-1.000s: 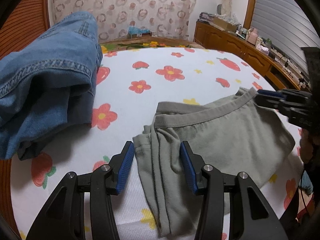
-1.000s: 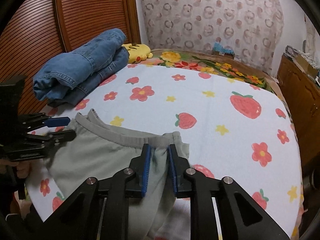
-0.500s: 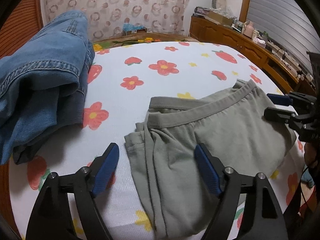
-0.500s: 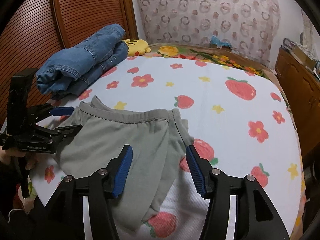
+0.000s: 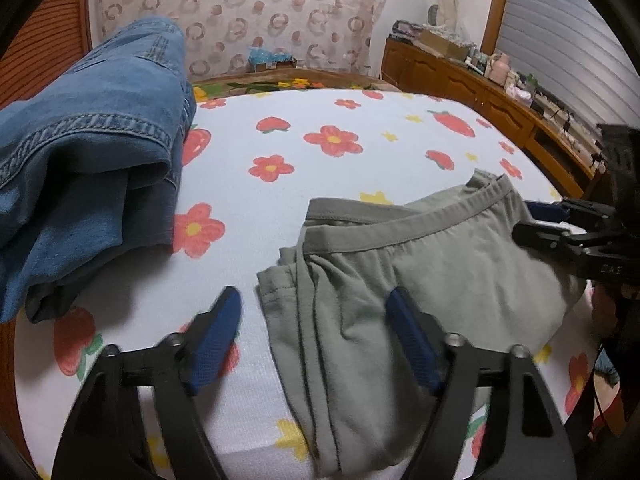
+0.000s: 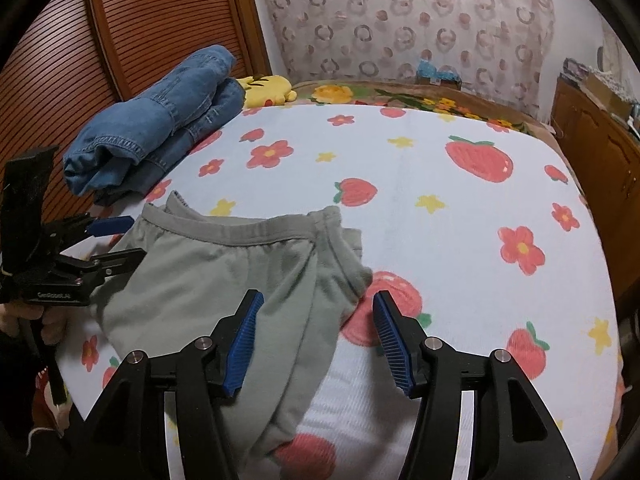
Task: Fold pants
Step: 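Grasp the folded pants edge with the left gripper while the right gripper grasps it too, then lift the grey-green pants with both grippers and carry them onto the blue jeans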
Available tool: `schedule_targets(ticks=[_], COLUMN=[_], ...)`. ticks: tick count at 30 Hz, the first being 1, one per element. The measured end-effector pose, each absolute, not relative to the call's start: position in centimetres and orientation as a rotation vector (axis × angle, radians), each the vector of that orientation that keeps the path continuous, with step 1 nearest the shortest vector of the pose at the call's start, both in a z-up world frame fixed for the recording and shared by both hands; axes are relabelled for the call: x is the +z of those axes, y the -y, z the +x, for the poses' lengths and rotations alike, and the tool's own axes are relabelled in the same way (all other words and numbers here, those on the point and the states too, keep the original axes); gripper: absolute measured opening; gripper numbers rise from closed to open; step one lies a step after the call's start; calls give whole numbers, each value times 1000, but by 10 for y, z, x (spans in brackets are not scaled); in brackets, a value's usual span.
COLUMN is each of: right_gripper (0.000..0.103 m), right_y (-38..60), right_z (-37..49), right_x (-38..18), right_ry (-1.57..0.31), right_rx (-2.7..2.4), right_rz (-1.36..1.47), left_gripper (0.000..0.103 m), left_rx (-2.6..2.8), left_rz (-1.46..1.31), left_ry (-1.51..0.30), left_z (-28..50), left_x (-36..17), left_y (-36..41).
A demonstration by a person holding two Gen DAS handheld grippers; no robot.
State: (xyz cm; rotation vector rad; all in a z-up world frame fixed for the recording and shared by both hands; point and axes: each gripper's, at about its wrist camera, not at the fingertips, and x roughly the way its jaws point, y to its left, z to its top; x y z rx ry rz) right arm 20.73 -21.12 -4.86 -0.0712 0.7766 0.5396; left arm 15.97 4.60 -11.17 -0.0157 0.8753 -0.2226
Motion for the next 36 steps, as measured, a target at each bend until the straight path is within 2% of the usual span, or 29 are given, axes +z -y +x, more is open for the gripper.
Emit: schedule_targets(ticks=[6,10,14,15,17,19,24,36], right_gripper=[59,59,59,57,47,32,18,15], right_y=[202,199,200,201,203,203,202,203], right_z=[214,214,215,216,217,218,213,185], right_x=[-51,-52,-52,-53,-54,-54,-48,-4], right_ry=[-788,-780,-785,-789,-797,-814,-803,-671], right_rx=[551,558,573,579,592,616,635,654], right_rz=[-97,-98,-65,-50,-25,-6,-26,-55], left_gripper=[49,42,21,18,15,14,13,13], left_rx=[-234,-238,-269,-267,-270,-274,-301,-304], left_rz=[-69,-69,-89,-86,-92,-105,-119,-94], left_ry=[-876,-878,-889,-887,-878,-865,-822,-691], left_z=[161,163,165,164,162,160,150,127], left_x=[-111,-112,-112,-111,-109,-105,-90,-42], left_y=[-54,-53,-49,-48,-46,-45,-44,-42])
